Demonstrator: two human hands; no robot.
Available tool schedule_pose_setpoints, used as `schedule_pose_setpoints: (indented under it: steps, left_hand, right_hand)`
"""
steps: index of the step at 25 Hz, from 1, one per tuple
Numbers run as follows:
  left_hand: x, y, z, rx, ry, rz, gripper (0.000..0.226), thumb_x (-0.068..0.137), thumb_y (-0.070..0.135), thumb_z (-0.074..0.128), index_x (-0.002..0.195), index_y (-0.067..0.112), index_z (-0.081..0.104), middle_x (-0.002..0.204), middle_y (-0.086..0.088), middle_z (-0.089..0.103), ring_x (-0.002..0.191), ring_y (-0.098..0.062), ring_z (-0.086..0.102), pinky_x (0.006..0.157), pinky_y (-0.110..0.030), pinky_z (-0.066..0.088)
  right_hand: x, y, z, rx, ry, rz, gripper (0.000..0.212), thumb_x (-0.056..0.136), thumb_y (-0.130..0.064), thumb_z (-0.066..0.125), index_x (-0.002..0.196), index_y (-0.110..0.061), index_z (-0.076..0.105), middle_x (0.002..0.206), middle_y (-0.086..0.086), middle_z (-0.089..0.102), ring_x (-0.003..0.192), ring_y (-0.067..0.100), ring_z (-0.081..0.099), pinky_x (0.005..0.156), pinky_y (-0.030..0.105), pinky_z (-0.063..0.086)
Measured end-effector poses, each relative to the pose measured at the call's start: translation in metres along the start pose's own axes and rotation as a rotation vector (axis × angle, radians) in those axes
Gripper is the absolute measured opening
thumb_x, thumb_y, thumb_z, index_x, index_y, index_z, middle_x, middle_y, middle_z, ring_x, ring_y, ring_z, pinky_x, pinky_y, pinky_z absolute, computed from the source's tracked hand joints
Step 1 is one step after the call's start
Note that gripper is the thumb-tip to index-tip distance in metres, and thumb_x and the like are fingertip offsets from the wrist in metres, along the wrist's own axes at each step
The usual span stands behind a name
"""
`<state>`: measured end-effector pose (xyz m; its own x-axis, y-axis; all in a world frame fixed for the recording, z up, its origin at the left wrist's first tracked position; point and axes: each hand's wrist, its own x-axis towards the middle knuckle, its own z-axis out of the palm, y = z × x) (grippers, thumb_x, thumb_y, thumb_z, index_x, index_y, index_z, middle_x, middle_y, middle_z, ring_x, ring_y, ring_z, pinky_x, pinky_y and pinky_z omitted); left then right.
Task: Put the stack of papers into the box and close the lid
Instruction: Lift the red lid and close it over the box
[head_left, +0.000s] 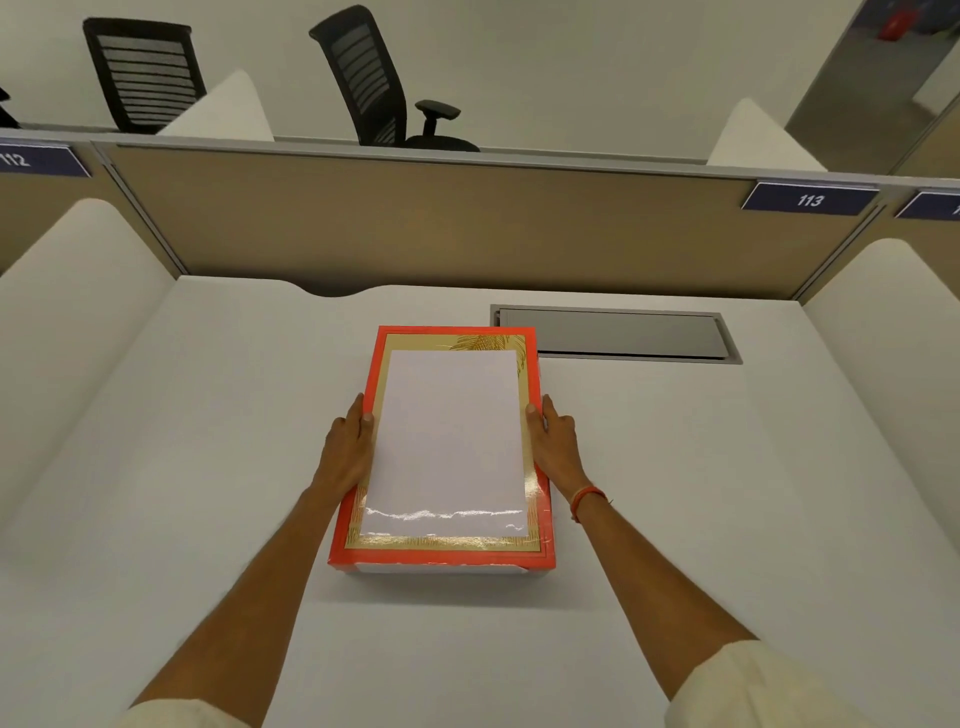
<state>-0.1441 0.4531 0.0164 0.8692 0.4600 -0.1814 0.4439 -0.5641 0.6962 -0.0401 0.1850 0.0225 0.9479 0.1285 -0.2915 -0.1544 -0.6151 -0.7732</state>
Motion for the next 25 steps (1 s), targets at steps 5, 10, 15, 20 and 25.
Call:
schedule_pose_setpoints:
  steps: [5,10,15,20,25]
  left_hand:
    - [0.001,-0.003,0.003,0.004,0.001,0.007,0.058,0.101,0.043,0.026,0.153,0.018,0.023,0.132,-0.018,0.055,0.116,-0.035,0.058,0.101,-0.055,0.048]
    - [0.002,-0.008,0.01,0.059,-0.002,-0.02,0.062,0.101,0.046,0.026,0.154,0.016,0.019,0.138,-0.018,0.05,0.123,-0.035,0.055,0.103,-0.052,0.048]
    - [0.003,0.001,0.018,0.404,0.147,0.174,0.067,0.099,0.052,0.028,0.155,0.016,0.017,0.161,-0.013,0.024,0.149,-0.033,0.026,0.118,-0.049,0.028]
    - [0.006,0.007,0.031,0.518,0.068,0.327,0.091,0.085,0.07,-0.009,0.156,0.014,0.006,0.166,-0.005,0.002,0.153,-0.02,0.0,0.126,-0.038,0.006]
    - [0.008,-0.002,0.041,0.538,0.034,0.297,0.095,0.083,0.07,-0.013,0.156,0.01,0.003,0.166,-0.006,0.001,0.153,-0.02,-0.001,0.126,-0.036,0.005]
  right_hand:
    - [0.002,0.006,0.004,-0.015,-0.024,0.009,0.056,0.102,-0.045,0.027,0.153,-0.021,0.024,0.126,0.017,0.048,0.11,0.032,0.059,0.097,0.037,0.05]
    - [0.003,0.011,0.007,-0.113,-0.047,-0.014,0.055,0.103,-0.044,0.028,0.15,-0.016,0.028,0.135,0.021,0.048,0.121,0.033,0.053,0.105,0.047,0.047]
    - [-0.004,0.002,0.022,-0.512,0.121,-0.315,0.07,0.101,-0.047,0.027,0.155,-0.011,0.003,0.164,0.007,0.003,0.152,0.025,0.003,0.124,0.038,0.008]
    - [-0.001,0.008,0.038,-0.667,0.068,-0.348,0.076,0.099,-0.056,0.022,0.155,-0.011,-0.002,0.164,0.005,-0.003,0.152,0.019,-0.005,0.124,0.032,-0.001]
    - [0.002,0.015,0.046,-0.708,0.061,-0.341,0.08,0.097,-0.06,0.02,0.155,-0.01,-0.004,0.164,0.006,-0.004,0.152,0.019,-0.007,0.124,0.031,-0.004]
